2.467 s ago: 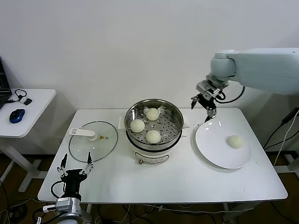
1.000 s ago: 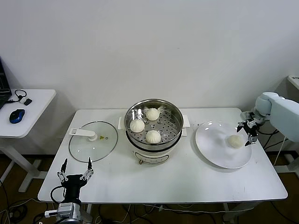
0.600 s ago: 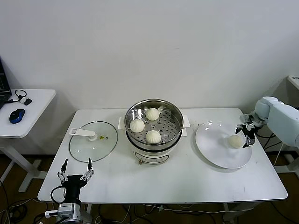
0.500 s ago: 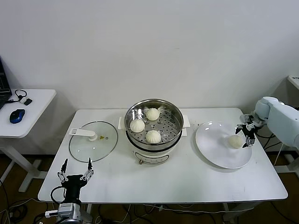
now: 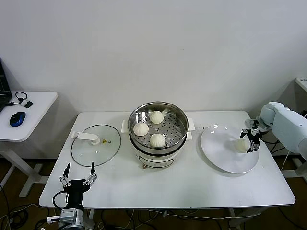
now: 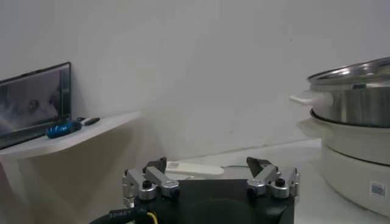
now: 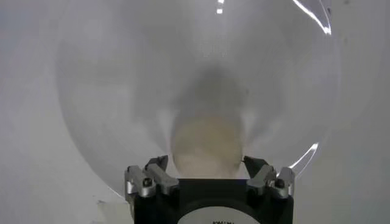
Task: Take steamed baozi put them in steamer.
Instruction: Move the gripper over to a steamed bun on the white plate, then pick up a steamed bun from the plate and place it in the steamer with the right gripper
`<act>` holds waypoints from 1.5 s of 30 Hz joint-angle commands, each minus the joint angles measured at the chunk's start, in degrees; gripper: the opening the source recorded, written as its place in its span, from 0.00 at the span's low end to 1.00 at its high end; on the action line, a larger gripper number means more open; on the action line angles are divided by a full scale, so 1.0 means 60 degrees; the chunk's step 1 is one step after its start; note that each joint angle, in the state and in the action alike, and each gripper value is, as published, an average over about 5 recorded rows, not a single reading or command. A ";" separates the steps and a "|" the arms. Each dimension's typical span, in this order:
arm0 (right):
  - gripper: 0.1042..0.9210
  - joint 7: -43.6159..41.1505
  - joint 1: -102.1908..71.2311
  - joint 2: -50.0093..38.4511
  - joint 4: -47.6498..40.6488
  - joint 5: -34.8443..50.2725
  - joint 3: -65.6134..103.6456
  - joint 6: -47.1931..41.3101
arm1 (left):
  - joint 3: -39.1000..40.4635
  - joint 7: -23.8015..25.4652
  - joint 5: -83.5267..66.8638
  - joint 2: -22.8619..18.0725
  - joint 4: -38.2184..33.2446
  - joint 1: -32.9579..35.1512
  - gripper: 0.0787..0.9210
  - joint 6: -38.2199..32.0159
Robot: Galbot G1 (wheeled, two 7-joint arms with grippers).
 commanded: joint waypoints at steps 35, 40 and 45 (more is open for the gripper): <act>0.61 0.0154 0.9092 0.0409 0.7412 0.7536 -0.7963 -0.3064 | 0.0559 0.0055 -0.0203 -0.0467 -0.0162 -0.0287 0.88 0.0205; 0.60 0.0627 0.9089 0.1014 0.8093 0.8433 -0.7945 -0.3709 | 0.0529 0.0088 -0.0330 -0.0416 -0.0169 -0.0367 0.88 0.0256; 0.60 0.1177 0.8162 0.1608 0.8010 0.8796 -0.7396 -0.4168 | 0.0393 0.0144 -0.0510 -0.0340 -0.0155 -0.0425 0.88 0.0328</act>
